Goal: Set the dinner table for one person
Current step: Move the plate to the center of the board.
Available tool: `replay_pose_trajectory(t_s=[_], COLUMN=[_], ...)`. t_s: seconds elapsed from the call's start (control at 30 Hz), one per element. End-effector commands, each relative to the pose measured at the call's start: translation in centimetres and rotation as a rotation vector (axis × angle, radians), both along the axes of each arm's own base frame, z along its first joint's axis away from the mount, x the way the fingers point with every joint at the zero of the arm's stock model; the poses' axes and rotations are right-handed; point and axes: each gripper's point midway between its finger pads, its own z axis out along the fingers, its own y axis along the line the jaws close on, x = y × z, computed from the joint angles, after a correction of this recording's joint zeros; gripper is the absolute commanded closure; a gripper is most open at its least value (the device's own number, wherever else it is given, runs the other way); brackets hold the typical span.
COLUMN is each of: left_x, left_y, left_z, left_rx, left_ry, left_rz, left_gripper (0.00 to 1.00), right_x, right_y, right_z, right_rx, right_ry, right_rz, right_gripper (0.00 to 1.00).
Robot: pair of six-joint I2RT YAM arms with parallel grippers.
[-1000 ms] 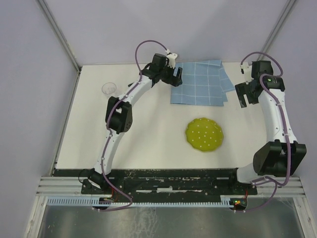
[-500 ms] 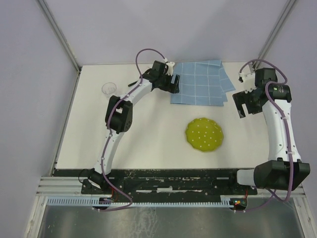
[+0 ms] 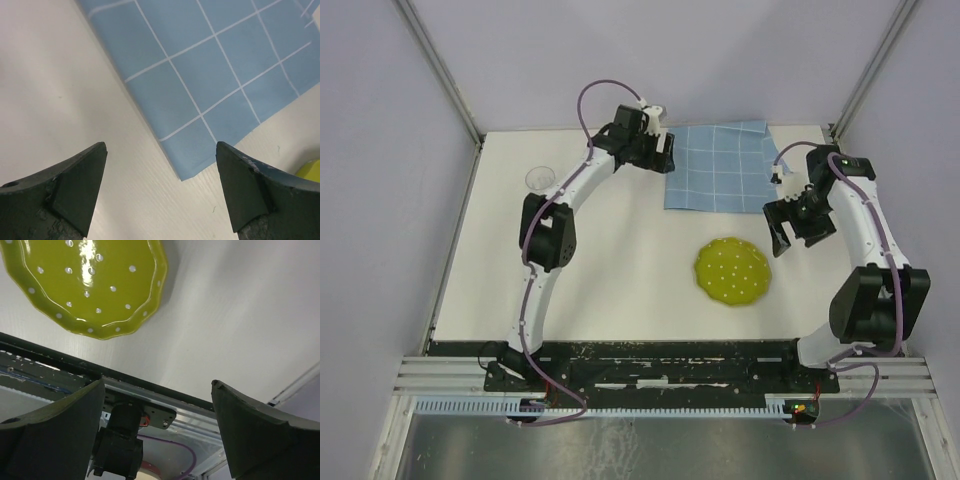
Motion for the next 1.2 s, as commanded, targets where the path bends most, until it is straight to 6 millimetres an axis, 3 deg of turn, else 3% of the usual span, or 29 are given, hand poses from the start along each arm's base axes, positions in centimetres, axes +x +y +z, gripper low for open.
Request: replay_pose_trajectory(t_s=[0.0,0.2,0.37,0.57,0.73,1.07,1.17], left_x=[0.4,-0.5,-1.2,-1.7,-2.2,-2.7,-2.8], left_y=[1.9,4.1,5.2,6.4,7.0,7.8,7.9], left_z=[10.7,11.3,11.4,13.5,15.4,16.0,16.0], left_rx=[-0.104,-0.034,0.015,0.034,0.040,0.066,0.077], left_ry=[-0.145,-0.146,-0.136,-0.170,-0.208,-0.215,-0.219], left_rz=[0.052,0.058,0.067,0.081,0.084,0.095,0.094], left_gripper=[0.04,0.04,0.03,0.03,0.03,0.03,0.03], right_x=[0.7,1.9,2.3,2.7,4.0,4.8,4.6], right_y=[2.5,4.7,4.8,5.1,5.3,5.2,5.3], right_z=[-0.9,-3.8,-6.2,-9.5,-10.4,-12.9,-13.7], right_rx=[0.114,0.176,0.183,0.208,0.218,0.215,0.223], right_ry=[0.055,0.134,0.171,0.236,0.222,0.256,0.278], right_rz=[0.012,0.037,0.046,0.061,0.053,0.072,0.078], right_gripper=[0.06,0.08,0.11,0.15,0.16,0.21,0.31])
